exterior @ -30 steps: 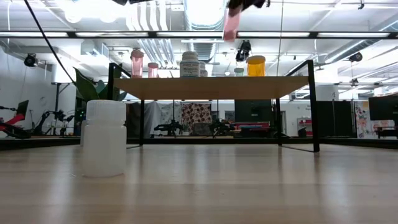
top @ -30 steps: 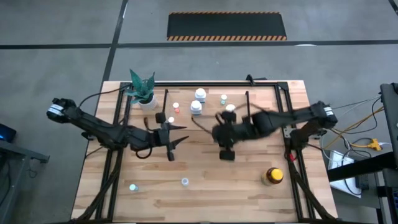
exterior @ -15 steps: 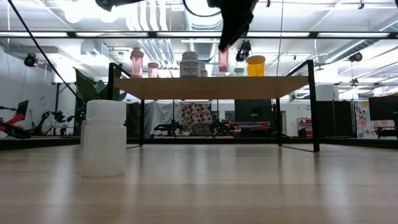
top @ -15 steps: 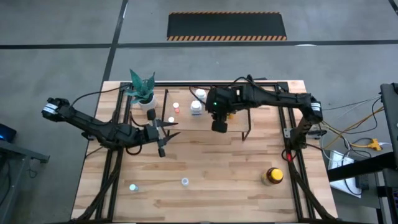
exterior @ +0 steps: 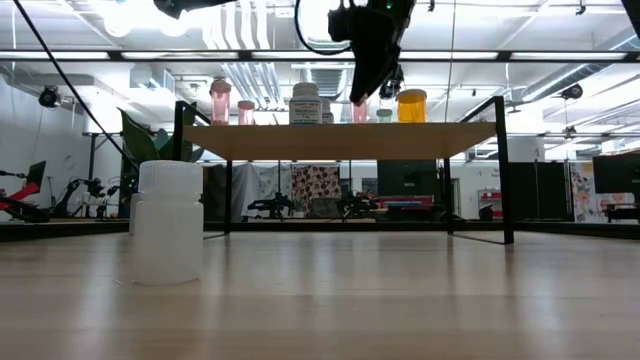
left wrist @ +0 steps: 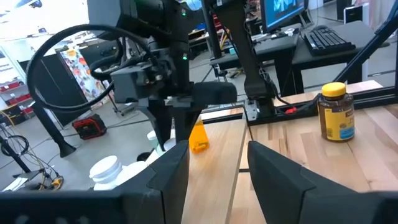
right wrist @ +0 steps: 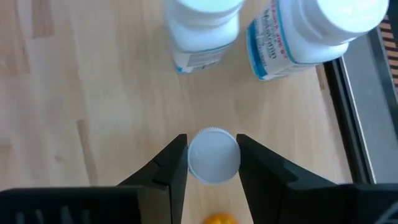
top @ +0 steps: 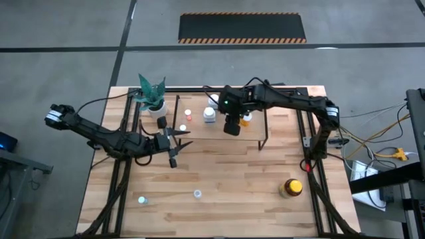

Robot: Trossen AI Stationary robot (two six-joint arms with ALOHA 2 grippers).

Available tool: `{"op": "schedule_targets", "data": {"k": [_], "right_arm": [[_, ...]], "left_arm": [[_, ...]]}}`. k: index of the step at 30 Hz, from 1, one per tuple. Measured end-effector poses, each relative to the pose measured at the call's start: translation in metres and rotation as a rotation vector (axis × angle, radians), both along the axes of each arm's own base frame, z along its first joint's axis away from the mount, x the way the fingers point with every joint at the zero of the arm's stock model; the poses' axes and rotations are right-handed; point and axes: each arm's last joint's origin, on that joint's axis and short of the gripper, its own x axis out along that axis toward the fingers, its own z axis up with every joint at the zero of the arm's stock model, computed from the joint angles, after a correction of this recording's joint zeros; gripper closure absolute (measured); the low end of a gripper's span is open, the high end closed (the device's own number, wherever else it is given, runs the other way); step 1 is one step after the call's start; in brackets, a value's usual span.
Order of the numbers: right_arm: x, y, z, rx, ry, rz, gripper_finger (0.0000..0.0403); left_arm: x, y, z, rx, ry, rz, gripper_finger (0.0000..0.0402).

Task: Pick and place medicine bottles onto shelf by color
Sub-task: Put the pink pill bottle on the shelf, then put the yellow medicine bottle on the shelf

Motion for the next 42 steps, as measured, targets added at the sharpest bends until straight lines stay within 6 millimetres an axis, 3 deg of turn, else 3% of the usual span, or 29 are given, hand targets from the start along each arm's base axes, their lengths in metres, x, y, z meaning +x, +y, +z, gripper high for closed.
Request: {"op": "schedule_targets", "data": {"k": [14,24,34,42], "right_arm": [[0.008,-0.002,-0.007,0.047,-0.03,-0.105,0.027],[0.006,-0.002,-0.005,0.048,-0.03,-0.111,0.021],[-0.008,0.004,0.035,0.085,-0.019,-0.192,0.0194],[-0.027,0.049,0.058,0.192,0.083,-0.266,0.0193]], "left_arm": [[0.0,0.0,0.0,0.002,0.001,0.0,0.0255],[0.0,0.0,0.0,0.002,0.001,-0.001,0.0255],[0.0,0.0,0.0,0.001,0.0,-0.001,0.0255],[0.0,0.0,0.0,0.001,0.0,-0.001,0.0255]]}}
